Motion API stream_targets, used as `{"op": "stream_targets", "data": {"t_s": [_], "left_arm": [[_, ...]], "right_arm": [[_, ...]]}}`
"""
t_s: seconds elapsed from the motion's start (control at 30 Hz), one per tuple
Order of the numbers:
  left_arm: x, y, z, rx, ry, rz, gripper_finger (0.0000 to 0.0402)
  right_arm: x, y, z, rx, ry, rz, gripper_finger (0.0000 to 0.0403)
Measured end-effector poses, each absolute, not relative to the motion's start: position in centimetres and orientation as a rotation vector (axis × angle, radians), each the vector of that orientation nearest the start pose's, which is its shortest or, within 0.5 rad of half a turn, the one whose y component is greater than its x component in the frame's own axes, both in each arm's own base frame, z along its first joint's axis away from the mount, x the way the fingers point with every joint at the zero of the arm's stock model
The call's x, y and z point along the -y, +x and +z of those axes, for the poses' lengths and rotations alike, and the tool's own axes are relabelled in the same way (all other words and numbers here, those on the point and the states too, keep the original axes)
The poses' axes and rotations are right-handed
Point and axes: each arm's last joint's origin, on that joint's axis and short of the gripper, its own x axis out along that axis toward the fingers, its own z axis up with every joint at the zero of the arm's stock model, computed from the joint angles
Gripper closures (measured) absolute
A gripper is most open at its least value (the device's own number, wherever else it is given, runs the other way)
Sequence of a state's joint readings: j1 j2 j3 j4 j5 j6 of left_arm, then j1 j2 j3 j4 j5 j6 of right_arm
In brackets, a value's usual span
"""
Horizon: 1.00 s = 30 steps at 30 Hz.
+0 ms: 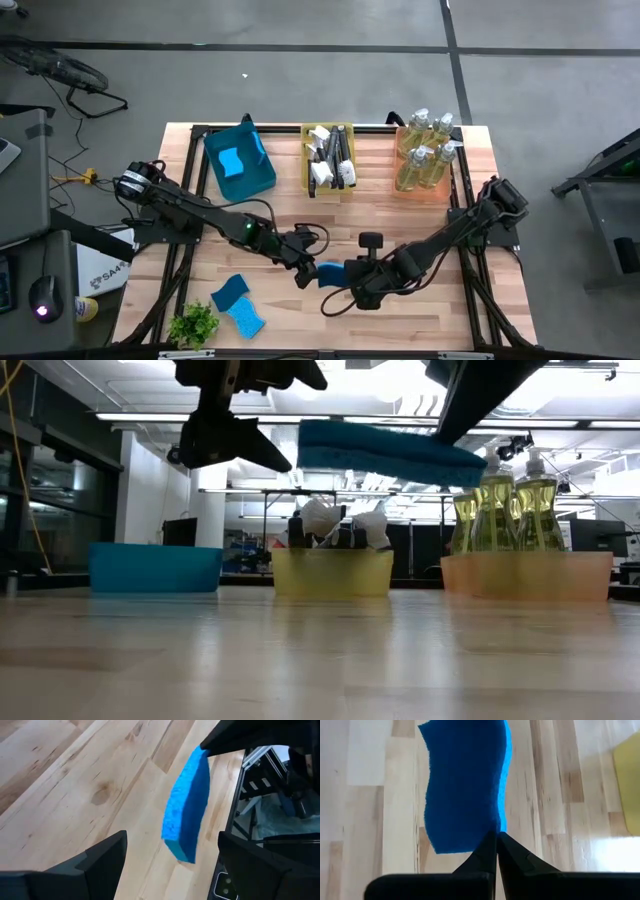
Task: Pick & Place Kitchen Sink Supplies
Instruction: Put the blue dishwashing sponge into the blue bin
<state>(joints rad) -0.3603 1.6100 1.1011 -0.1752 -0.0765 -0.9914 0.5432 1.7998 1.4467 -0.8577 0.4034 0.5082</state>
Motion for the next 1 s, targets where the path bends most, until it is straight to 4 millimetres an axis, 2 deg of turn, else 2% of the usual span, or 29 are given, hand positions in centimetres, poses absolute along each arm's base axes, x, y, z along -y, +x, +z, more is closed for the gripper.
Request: {"op": "stream_targets", "data": {"t_s": [0.23, 0.53, 0.63, 1.0], "left_arm": [[12.1, 32.7, 24.0, -0.742, -0.802, 0.071, 0.0095], [12.1, 32.7, 24.0, -0.738, -0.814, 0.065, 0.0101], [12.1, 32.7, 24.0, -0.737, -0.814, 0.064, 0.0127], [12.1, 32.7, 24.0, -0.738, -0.815, 0.064, 0.0265]], "right_arm": [[-17.6, 32.7, 25.1, -0.982, -0.077, -0.097, 0.0402], [-16.7, 33.1, 25.3, -0.986, -0.079, -0.097, 0.0402], [-16.7, 33.0, 25.2, -0.992, -0.085, -0.089, 0.0402], [-16.7, 32.8, 25.0, -1.014, -0.079, -0.095, 0.0403]]}}
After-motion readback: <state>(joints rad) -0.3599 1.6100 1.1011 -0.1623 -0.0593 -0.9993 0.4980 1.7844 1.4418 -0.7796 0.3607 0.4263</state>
